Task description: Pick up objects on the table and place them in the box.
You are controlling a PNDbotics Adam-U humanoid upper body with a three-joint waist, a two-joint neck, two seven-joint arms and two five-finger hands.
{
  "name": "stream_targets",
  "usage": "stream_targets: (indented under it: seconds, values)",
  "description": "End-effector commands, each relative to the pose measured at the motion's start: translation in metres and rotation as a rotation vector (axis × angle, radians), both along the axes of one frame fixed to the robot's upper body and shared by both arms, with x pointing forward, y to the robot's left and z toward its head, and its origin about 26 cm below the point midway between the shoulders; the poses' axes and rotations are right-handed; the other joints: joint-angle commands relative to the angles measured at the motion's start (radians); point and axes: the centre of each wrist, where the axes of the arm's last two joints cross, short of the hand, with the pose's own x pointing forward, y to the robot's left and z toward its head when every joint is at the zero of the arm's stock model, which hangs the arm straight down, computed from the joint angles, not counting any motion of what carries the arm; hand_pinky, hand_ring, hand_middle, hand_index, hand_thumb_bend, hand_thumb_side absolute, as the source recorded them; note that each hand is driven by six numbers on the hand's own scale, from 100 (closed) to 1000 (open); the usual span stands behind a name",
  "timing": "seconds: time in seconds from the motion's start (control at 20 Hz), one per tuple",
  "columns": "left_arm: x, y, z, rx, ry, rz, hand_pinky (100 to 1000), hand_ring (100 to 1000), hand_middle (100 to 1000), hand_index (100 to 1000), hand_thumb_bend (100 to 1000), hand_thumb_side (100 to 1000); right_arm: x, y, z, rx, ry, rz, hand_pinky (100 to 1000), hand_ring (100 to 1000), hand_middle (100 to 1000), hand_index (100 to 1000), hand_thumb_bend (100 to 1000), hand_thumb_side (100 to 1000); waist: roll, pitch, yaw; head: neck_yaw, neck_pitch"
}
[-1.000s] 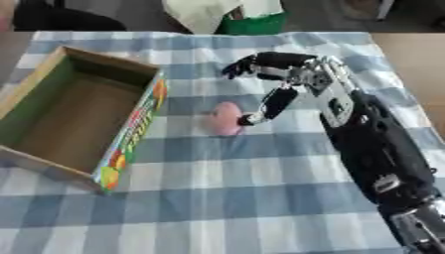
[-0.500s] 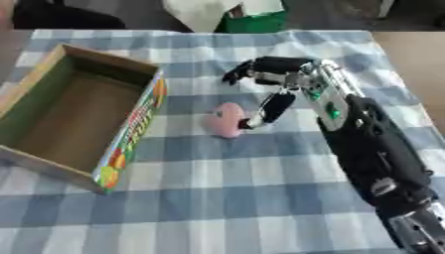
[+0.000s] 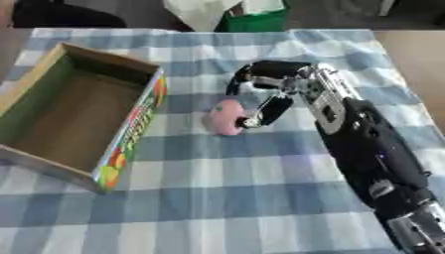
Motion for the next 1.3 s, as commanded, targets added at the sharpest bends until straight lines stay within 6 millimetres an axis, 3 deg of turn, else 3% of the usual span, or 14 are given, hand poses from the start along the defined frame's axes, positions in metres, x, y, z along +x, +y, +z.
stream_targets:
  seconds: [0.05,0.1,0.15,0.25,0.65,1.0,1.3]
  values:
    - [-0.002,0.002,0.007,0.024,-0.015,0.005,506,383,616,773,172,557,-0.002,-0.002,0.014,-0.140,0.000,0.130,850,854,655,778,259,354,0.002,-0.016,0.000,0.003,-0.001]
    - [-0.002,0.002,0.007,0.024,-0.015,0.005,506,383,616,773,172,557,-0.002,-0.002,0.014,-0.139,-0.002,0.132,850,854,655,778,259,354,0.002,-0.016,0.000,0.004,-0.001]
    - [-0.002,0.002,0.007,0.024,-0.015,0.005,506,384,616,773,172,557,-0.003,-0.002,0.014,-0.135,-0.006,0.138,835,826,587,722,176,352,0.002,-0.016,0.000,0.004,-0.001]
    - [-0.002,0.002,0.007,0.024,-0.014,0.005,506,383,616,773,172,556,-0.004,-0.001,0.015,-0.124,-0.013,0.152,825,812,559,694,106,354,0.002,-0.016,-0.001,0.005,-0.001]
    - [-0.003,0.002,0.006,0.026,-0.010,0.007,507,383,617,773,172,553,-0.008,0.002,0.019,-0.053,-0.050,0.169,749,718,432,526,100,379,0.001,-0.016,-0.003,0.005,-0.003]
    - [-0.003,0.002,0.007,0.029,-0.007,0.007,507,383,617,774,171,549,-0.010,0.002,0.025,0.025,-0.103,0.151,711,649,377,405,100,430,0.000,-0.017,-0.005,0.007,-0.008]
    - [-0.003,0.002,0.006,0.029,-0.004,0.008,506,383,618,775,172,546,-0.009,0.004,0.032,0.072,-0.149,0.139,696,634,393,395,100,514,0.001,-0.020,-0.004,0.004,-0.009]
